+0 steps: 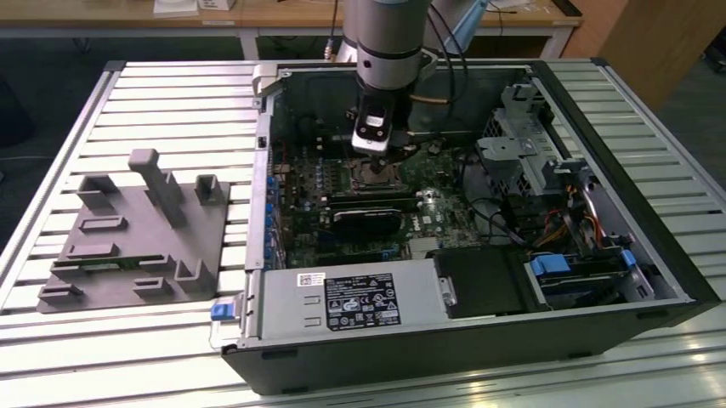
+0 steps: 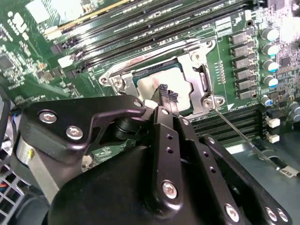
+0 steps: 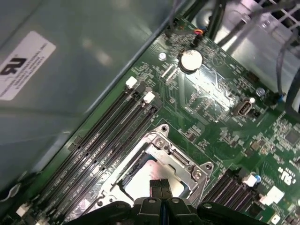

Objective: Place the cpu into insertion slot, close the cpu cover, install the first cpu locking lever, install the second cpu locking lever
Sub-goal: 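Close the cpu cover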

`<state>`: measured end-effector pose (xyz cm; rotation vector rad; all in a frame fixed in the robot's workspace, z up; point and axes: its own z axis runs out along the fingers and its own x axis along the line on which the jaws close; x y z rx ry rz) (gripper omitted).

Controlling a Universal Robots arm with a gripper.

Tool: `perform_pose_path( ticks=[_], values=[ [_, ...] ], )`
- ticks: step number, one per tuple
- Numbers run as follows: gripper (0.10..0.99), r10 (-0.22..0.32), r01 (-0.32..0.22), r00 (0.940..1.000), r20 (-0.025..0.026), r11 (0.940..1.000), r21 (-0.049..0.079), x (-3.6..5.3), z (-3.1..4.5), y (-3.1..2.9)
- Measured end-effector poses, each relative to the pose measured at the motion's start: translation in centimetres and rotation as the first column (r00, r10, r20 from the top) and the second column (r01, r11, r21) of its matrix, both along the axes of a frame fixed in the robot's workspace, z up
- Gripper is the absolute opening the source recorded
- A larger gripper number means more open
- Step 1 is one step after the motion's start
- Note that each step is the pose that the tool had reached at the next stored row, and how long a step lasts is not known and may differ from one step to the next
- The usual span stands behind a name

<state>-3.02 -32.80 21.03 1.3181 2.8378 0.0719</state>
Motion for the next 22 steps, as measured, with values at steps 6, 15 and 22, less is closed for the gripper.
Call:
perform_pose_path(
  ticks=[6,15,22],
  values=[
    [0.106,0.083,-0.083,0.9966,0.0020,0.9966,0.002,0.00,-0.02,0.00],
    [0.106,0.242,-0.242,0.9703,0.0020,0.9703,0.002,0.00,-0.03,0.00],
    [0.106,0.363,-0.363,0.9318,0.0021,0.9318,0.002,0.00,-0.03,0.00]
  ],
)
